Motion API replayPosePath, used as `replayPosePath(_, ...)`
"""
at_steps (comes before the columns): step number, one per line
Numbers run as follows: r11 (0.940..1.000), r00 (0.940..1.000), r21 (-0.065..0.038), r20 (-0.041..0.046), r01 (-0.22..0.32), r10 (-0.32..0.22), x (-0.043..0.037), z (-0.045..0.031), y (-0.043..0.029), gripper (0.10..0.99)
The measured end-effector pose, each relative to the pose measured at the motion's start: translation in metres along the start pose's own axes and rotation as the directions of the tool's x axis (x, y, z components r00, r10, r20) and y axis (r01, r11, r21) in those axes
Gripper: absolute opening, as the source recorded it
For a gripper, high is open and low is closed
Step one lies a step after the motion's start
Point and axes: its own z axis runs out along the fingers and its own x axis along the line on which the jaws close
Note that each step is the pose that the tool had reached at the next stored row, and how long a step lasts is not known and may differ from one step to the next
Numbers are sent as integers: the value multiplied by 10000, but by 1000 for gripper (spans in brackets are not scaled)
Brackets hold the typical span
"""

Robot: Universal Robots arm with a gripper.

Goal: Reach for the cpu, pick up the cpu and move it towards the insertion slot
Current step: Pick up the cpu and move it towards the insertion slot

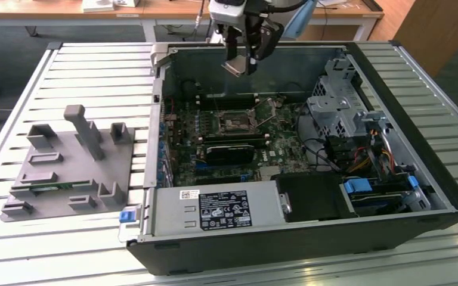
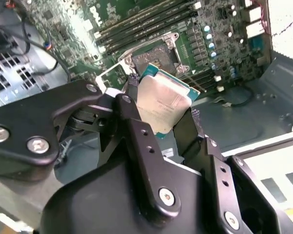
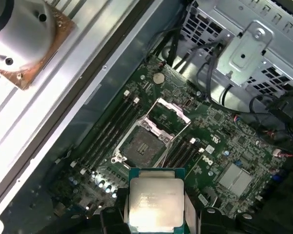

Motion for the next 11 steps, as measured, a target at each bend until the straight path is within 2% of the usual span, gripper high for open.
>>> replayPosePath(3,9986,9986,1,18,-538,538,0,18,-1,541)
replayPosePath(6,9928,9928,1,41,-1200,1200,0,39,-1,541)
replayPosePath(11,9778,9778,-1,72,-2096,2096,0,64,-2,541)
